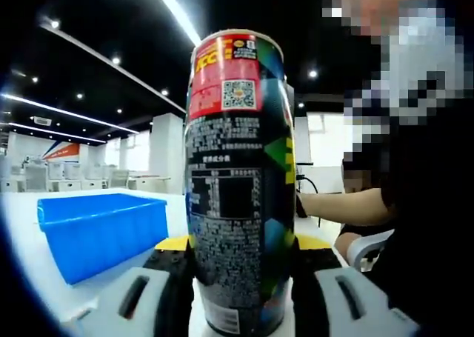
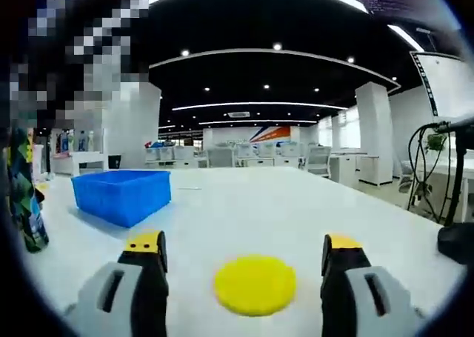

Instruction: Open the lid of the chip container on the table, take out the chips, place them into the box in front of the container, and close the lid

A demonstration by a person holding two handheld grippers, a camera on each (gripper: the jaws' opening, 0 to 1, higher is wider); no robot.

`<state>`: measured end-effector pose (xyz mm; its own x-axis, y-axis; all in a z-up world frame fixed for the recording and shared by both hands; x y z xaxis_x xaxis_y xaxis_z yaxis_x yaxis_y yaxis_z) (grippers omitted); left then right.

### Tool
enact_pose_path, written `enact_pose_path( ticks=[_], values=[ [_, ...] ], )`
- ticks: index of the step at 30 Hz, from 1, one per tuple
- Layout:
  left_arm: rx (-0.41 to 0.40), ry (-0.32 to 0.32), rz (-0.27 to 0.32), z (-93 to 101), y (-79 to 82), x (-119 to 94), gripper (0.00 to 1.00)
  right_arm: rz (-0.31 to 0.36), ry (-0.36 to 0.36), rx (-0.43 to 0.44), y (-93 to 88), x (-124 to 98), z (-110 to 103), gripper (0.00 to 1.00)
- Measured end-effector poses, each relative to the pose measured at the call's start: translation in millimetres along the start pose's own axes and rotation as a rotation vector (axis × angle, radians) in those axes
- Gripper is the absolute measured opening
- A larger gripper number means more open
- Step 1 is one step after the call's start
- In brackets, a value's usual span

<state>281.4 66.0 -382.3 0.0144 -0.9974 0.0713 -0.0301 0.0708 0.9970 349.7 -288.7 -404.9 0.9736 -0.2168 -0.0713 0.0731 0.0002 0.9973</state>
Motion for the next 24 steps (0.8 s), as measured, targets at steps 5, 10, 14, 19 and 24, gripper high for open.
enact_pose_path(
  ticks=[5,10,14,19,24],
  values=[
    [0.002,-0.001,0.000,0.4,-0.3,0.7,0.53,-0.046,0.002,-0.032,-9.6,1.9,-4.5,0.83],
    [0.003,0.000,-0.001,0.8,-0.5,1.0,0.53,-0.068,0.001,-0.054,-14.6,1.7,-7.4,0.83],
    [0.002,0.002,-0.001,1.4,-0.4,1.4,0.53,-0.102,0.003,-0.083,-20.2,1.2,-10.2,0.83],
    [0.003,0.002,-0.001,1.6,-0.3,1.8,0.53,-0.096,0.000,-0.092,-19.6,0.9,-9.5,0.82],
    [0.002,0.003,0.000,1.7,-0.3,2.0,0.53,-0.104,-0.005,-0.089,-20.2,1.3,-7.8,0.77]
  ],
)
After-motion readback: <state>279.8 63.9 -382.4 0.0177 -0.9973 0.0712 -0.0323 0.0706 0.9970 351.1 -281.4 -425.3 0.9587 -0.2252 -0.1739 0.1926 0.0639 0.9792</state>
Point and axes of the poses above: the point that each gripper's makers call its tool centre point, and the gripper's own axes: x roughly forward along the fingers, z roughly to its right, y roughly out of its top, the point moved 7 cm from there along -x, roughly backward along the fingers, and after that the axes turned 15 degrees about -y, right-handed, at the moved point
